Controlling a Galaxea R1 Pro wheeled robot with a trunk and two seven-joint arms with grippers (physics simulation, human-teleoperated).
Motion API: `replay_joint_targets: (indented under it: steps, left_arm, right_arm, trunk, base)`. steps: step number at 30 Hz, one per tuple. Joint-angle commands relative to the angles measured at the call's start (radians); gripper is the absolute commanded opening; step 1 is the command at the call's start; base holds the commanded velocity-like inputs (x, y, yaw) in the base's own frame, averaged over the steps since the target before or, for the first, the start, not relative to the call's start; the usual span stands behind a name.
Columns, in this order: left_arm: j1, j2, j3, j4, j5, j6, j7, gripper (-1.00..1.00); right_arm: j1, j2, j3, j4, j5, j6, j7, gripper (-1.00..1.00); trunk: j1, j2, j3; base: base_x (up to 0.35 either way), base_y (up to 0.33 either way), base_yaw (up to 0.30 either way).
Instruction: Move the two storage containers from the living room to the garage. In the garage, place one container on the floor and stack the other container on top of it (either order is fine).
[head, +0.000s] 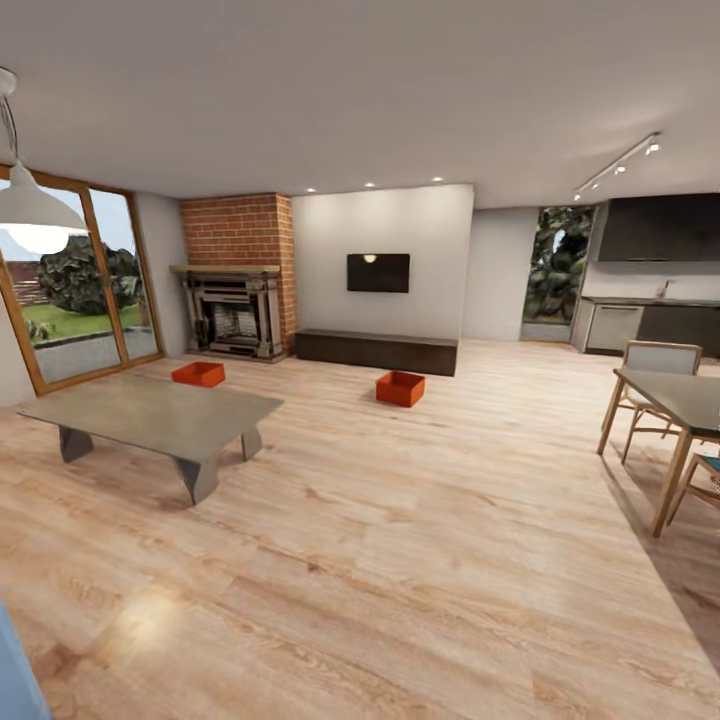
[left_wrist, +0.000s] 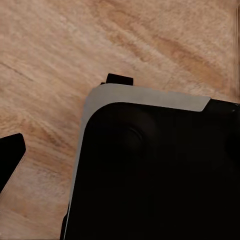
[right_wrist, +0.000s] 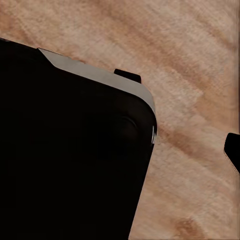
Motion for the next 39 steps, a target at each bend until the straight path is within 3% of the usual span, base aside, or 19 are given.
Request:
replay_joint_targets:
  steps: [1, 14, 39]
  left_arm:
    - [0.000, 0.000, 0.001, 0.001, 0.005, -0.003, 0.000, 1.00]
    - [0.000, 0.000, 0.001, 0.001, 0.005, -0.003, 0.000, 1.00]
    - [0.000, 0.000, 0.001, 0.001, 0.005, -0.003, 0.001, 1.00]
  right_arm:
    - [-0.001, 0.001, 0.008, 0.003, -0.009, -0.005, -0.001, 1.00]
    - [-0.001, 0.002, 0.008, 0.003, -0.009, -0.006, -0.001, 1.00]
    - [-0.001, 0.002, 0.009, 0.003, -0.005, -0.006, -0.003, 1.00]
  trunk:
    - [0.001, -0.001, -0.001]
    - [0.001, -0.001, -0.001]
    - [0.001, -0.001, -0.001]
  base:
    - [0.320, 0.000, -0.177]
    - [0.320, 0.000, -0.224]
    - [0.320, 0.000, -0.005]
